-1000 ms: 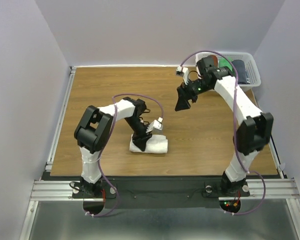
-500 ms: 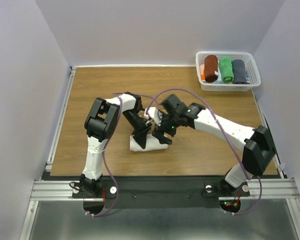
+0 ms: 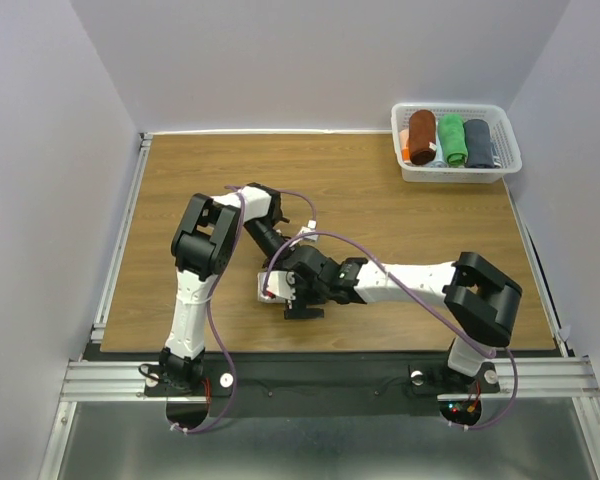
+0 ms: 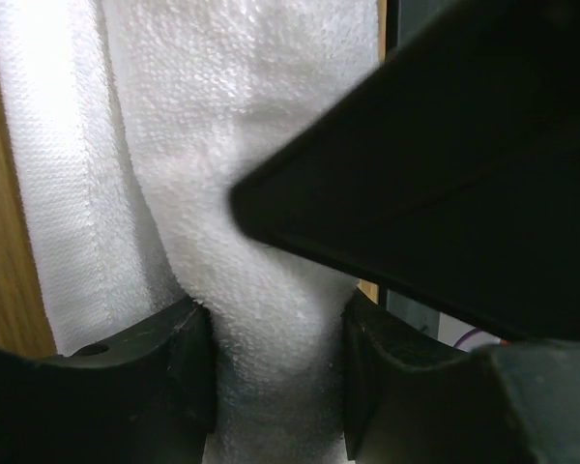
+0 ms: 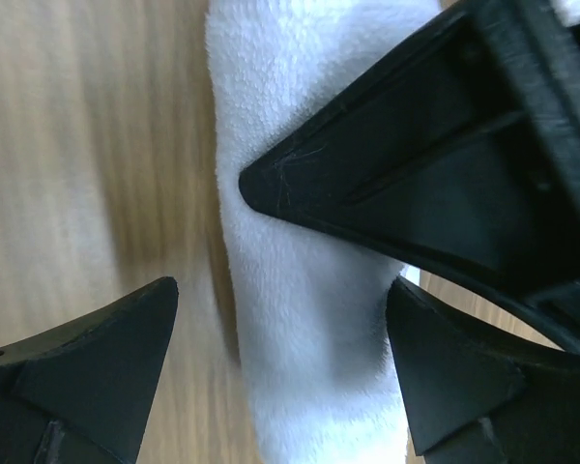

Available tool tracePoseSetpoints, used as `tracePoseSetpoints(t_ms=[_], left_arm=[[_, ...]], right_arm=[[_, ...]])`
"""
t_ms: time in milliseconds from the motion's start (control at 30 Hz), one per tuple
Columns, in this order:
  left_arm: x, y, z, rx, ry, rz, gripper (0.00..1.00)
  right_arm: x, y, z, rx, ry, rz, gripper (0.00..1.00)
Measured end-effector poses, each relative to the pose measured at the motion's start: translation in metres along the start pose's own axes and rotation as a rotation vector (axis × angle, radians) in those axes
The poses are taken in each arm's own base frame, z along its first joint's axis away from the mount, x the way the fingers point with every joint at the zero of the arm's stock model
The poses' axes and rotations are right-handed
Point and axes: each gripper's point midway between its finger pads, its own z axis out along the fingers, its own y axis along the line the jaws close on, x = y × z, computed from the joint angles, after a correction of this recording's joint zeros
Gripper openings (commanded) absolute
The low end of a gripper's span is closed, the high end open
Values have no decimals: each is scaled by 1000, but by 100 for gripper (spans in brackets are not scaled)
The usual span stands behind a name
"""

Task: Roll the towels
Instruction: Roll the towel

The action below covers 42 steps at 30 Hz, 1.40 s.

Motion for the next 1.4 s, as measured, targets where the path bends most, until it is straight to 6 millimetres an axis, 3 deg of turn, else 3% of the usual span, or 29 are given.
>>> tracePoseSetpoints(t_ms=[33,67,133,167,200,233,267,300,400,567,700,833,900,967,1100,1167,1400], left_arm=[[0,0,0,0,-1,-3,55],[0,0,-1,0,-1,-3,55],[1,0,-1,-1,-2,-4,61],[1,0,-2,-1,-3,-6,64],[1,0,-2,0,-3,-7,71],[1,0,-2,1,-5,-9,89],[0,-2,-3,6,-14,-17,98],[-1,-8,-5,27,-31,-50,99],[0,-10,-15,9,-45,-52,99],[4,6,-44,-107,-63,4,99],[2,25,-91,-280,-122,84,99],[-3,36,-155,-499,-213,178,99],[-5,28,-190,-639,-265,243,99],[-4,10,-206,-749,-281,307,99],[-1,-29,-191,-865,-261,445,99],[3,-42,-161,-887,-218,527,99],[13,-34,-69,-841,-55,680,99]], right_arm=[[3,0,4,11,2,-9,84],[5,-1,7,24,5,-17,84],[7,-5,11,55,3,-43,38],[9,-7,12,68,8,-47,28],[8,-9,13,81,0,-47,21],[7,-10,14,86,-7,-53,15],[6,-11,15,91,-17,-51,4],[6,-11,15,94,-23,-50,1],[5,-9,15,90,-39,-44,1],[7,-4,15,43,-52,-11,1],[7,-4,11,-57,-74,89,0],[11,-8,10,-171,-84,218,0],[12,-11,9,-223,-91,278,1],[12,-14,10,-292,-100,353,1],[13,-18,11,-408,-122,468,1],[16,-21,11,-465,-135,527,1],[19,-13,9,-597,-132,622,5]])
